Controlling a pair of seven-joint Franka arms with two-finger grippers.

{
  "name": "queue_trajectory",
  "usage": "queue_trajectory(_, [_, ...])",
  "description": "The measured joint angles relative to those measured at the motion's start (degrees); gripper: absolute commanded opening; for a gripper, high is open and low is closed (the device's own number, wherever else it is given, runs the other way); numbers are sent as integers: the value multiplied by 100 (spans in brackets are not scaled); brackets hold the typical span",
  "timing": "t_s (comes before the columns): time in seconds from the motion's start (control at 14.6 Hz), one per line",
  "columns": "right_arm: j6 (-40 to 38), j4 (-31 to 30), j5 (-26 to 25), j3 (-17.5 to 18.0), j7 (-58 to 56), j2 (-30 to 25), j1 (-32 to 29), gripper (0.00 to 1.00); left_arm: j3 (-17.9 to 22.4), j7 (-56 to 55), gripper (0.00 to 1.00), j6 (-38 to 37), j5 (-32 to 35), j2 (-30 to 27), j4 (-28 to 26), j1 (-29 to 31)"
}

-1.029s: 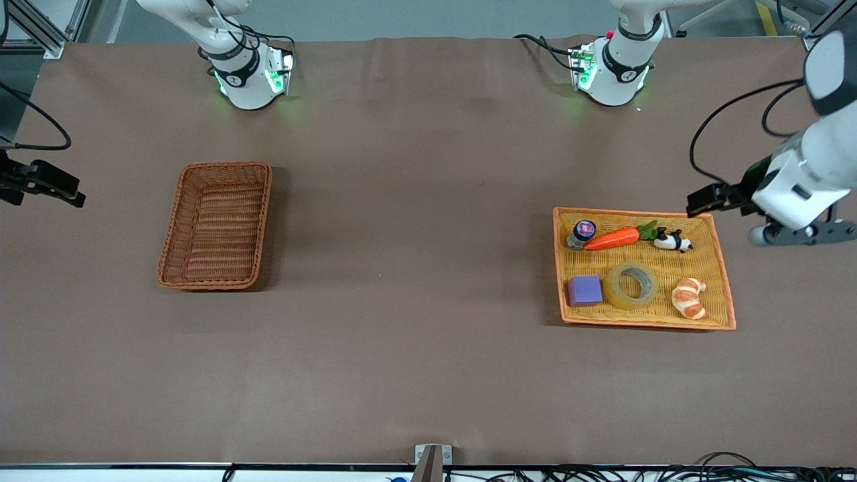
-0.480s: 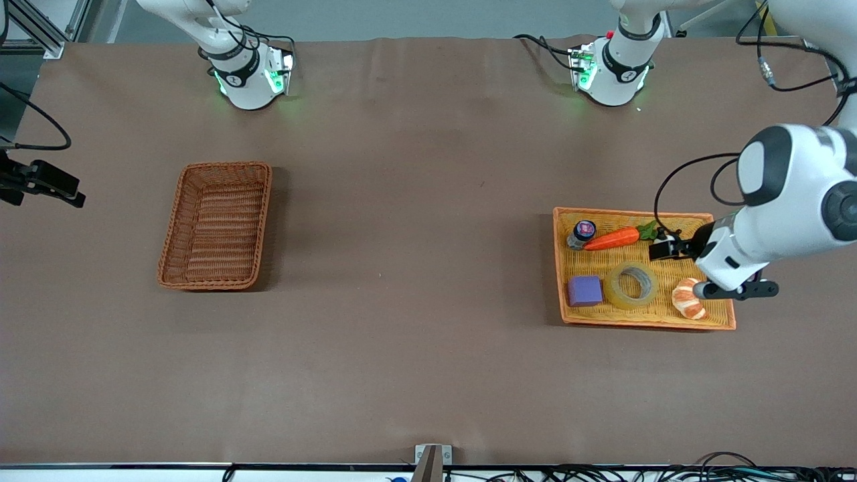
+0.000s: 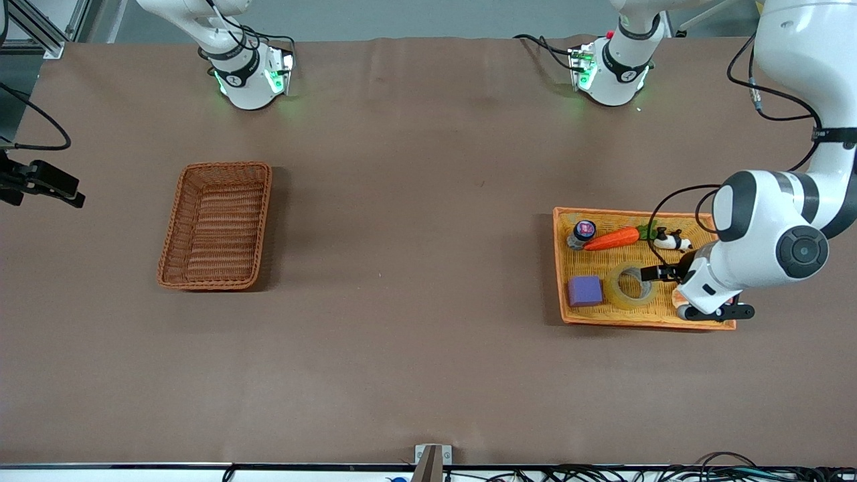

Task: Move tape to another basket
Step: 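Lower the left gripper and grasp the yellow tape roll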

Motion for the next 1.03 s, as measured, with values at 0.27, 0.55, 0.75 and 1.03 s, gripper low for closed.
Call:
queue_trajectory(0.27, [11, 0, -3, -9, 0, 0, 0, 100, 3, 0, 100, 300, 149, 385, 9, 118])
queue_trajectory(0.55, [16, 0, -3, -8, 0, 0, 0, 100, 1, -34, 100, 327, 275, 607, 11, 76])
queue_trajectory(0.75, [17, 0, -3, -7, 0, 0, 0, 100, 1, -129, 100, 427, 297, 782, 13, 85])
queue_trajectory(1.03, [35, 0, -5, -13, 0, 0, 0, 100, 1, -256, 91, 478, 323, 1006, 14, 63])
